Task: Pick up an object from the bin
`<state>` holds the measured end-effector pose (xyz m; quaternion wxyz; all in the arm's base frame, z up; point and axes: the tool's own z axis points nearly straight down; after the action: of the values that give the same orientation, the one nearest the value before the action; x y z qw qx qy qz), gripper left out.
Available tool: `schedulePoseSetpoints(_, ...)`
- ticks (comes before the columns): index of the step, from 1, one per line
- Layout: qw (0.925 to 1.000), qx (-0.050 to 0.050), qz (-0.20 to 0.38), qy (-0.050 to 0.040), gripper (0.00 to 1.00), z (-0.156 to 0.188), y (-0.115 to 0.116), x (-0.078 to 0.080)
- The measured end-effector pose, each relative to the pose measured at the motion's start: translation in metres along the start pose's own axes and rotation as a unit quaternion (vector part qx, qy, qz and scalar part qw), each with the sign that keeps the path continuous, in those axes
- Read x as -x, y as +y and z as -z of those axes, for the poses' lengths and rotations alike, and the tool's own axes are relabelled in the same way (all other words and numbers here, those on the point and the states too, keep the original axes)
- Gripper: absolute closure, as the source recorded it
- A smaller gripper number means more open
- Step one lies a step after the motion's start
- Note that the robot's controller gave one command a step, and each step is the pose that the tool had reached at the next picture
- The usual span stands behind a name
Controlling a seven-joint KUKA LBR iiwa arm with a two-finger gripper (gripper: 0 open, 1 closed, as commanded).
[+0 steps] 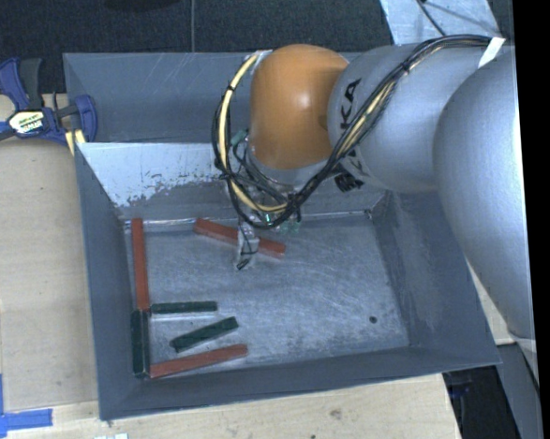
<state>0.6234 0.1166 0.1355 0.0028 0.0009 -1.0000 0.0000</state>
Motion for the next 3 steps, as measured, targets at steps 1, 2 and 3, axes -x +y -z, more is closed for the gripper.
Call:
schedulePoseSetpoints(1,0.9977,0.0,-0.067,-0.0005,0.0,-0.0671,-0.0086,0.0003)
schedulePoseSetpoints(2,0.9977,0.0,-0.067,-0.0009,0.0,-0.0664,-0.0087,0.0004)
schedulePoseSetpoints(3,0.9977,0.0,-0.068,-0.0008,0.0,-0.0662,-0.009,0.0003)
